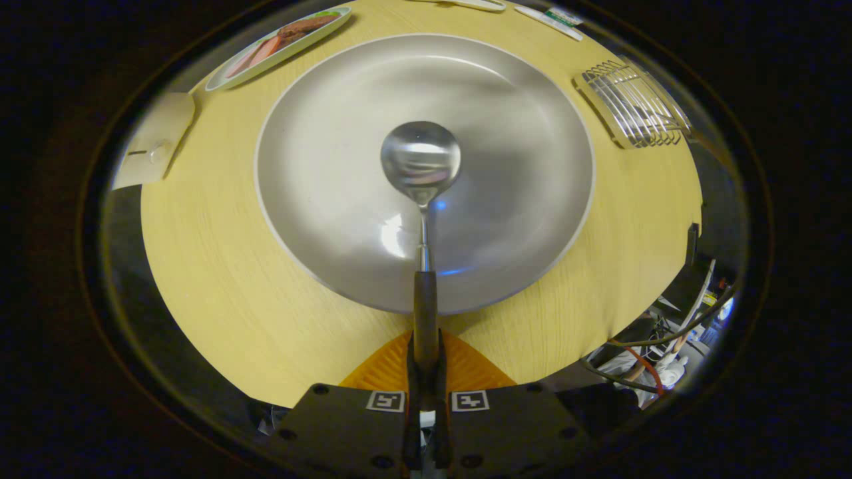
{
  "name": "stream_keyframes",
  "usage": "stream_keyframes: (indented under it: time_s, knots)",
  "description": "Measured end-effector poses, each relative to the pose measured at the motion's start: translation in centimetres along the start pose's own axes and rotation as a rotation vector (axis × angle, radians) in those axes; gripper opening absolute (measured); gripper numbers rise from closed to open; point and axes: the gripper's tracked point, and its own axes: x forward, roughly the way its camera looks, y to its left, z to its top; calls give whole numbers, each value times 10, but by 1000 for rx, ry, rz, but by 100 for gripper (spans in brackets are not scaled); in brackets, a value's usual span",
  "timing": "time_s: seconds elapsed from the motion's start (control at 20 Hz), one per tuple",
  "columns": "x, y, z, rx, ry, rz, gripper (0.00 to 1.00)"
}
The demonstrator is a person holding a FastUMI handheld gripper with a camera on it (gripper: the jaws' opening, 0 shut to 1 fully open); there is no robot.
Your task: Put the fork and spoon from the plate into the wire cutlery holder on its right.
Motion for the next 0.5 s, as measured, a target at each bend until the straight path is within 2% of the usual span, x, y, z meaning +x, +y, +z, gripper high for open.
stream_keyframes:
  time_s: [0.2, 0.5]
  knots:
    - [-10, -2, -8, -6, 8, -7, 11]
    - [-50, -6, -1, 8, -25, -1, 11]
